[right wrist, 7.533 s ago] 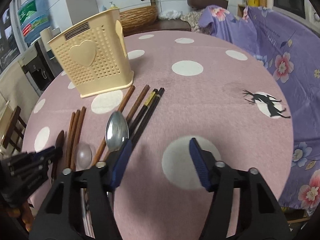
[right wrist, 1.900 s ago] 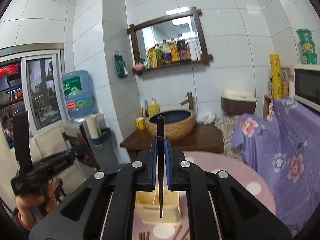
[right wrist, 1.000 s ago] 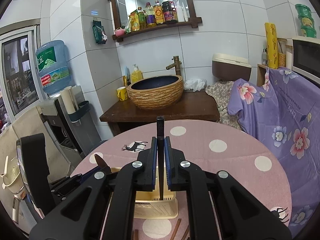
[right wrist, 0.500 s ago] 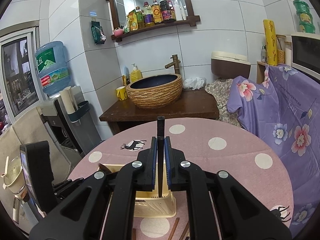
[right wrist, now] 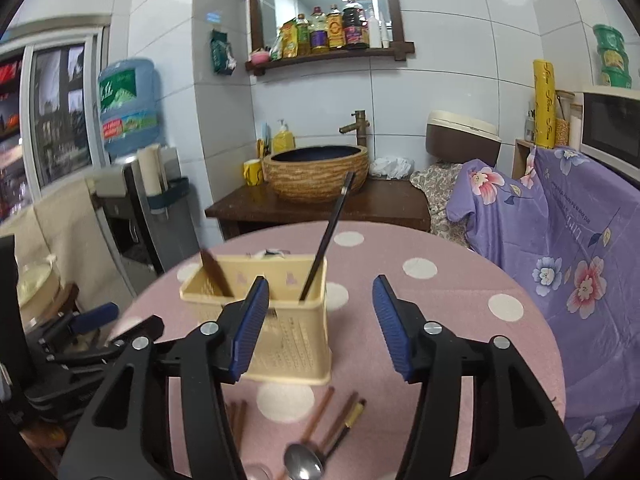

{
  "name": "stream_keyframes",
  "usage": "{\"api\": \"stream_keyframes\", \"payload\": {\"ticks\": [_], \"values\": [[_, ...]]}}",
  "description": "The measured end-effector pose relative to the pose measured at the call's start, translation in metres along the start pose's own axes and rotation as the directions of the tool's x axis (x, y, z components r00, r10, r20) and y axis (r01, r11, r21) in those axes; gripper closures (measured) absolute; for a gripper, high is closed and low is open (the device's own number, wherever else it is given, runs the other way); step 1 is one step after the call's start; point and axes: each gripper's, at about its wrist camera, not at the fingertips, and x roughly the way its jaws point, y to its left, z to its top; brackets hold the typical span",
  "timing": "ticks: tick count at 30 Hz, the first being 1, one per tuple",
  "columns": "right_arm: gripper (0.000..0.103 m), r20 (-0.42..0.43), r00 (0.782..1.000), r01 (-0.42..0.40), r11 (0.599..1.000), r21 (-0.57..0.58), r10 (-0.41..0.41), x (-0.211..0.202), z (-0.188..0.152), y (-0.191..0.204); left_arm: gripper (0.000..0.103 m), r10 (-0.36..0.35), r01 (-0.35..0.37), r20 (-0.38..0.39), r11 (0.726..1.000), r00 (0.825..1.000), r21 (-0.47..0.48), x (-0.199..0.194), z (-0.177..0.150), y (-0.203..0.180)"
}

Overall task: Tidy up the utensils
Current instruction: 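Grasp a silver spoon with the right tool while the left tool moves toward the wooden chopsticks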

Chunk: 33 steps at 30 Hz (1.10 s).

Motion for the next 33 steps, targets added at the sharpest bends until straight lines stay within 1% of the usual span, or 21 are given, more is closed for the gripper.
{"api": "stream_keyframes", "payload": {"ticks": [2, 6, 10, 14, 18, 21, 26, 31, 32, 33], "values": [[0.048, -0.029, 0.999, 0.022, 0.999, -0.029, -0.023, -0.003, -0.019, 0.001, 0.022, 0.02, -0.02, -0.027, 1.0, 0.999, -0.004, 0.0, -0.018, 0.005], [0.048, -0.108, 0.993, 0.051, 0.998, -0.041, -0.055, 0.0, -0.057, -0.006, 0.022, 0.035, -0.035, -0.088, 0.999, 0.995, 0.009, 0.004, -0.054, 0.009], [0.048, -0.219, 0.975, 0.027, 0.999, -0.027, -0.032, 0.011, -0.093, -0.009, 0.022, 0.043, -0.042, -0.134, 0.999, 0.99, 0.009, 0.008, -0.079, 0.011], [0.048, -0.277, 0.961, -0.01, 0.999, -0.038, -0.001, 0.021, -0.117, 0.001, 0.023, 0.051, -0.051, -0.172, 0.999, 0.984, 0.002, 0.01, -0.096, 0.014], [0.048, -0.309, 0.95, -0.05, 0.998, -0.048, 0.033, 0.031, -0.132, 0.013, 0.023, 0.069, -0.069, -0.182, 0.998, 0.981, 0.004, 0.009, -0.103, 0.017], [0.048, -0.334, 0.941, -0.074, 0.994, -0.082, 0.043, 0.041, -0.138, 0.024, 0.023, 0.066, -0.069, -0.193, 0.998, 0.979, -0.01, 0.008, -0.107, 0.022], [0.047, -0.368, 0.93, -0.073, 0.99, -0.121, 0.024, 0.056, -0.143, 0.034, 0.023, 0.068, -0.071, -0.203, 0.997, 0.977, -0.01, 0.007, -0.11, 0.026], [0.047, -0.395, 0.918, -0.068, 0.99, -0.126, 0.013, 0.064, -0.145, 0.033, 0.023, 0.059, -0.063, -0.214, 0.998, 0.975, -0.011, 0.01, -0.113, 0.024], [0.048, -0.402, 0.916, -0.069, 0.99, -0.122, 0.015, 0.065, -0.146, 0.032, 0.023, 0.058, -0.061, -0.215, 0.998, 0.975, -0.008, 0.01, -0.113, 0.024], [0.051, -0.405, 0.914, -0.069, 0.99, -0.12, 0.014, 0.065, -0.146, 0.031, 0.023, 0.057, -0.06, -0.217, 0.998, 0.975, -0.007, 0.011, -0.114, 0.023]]}}
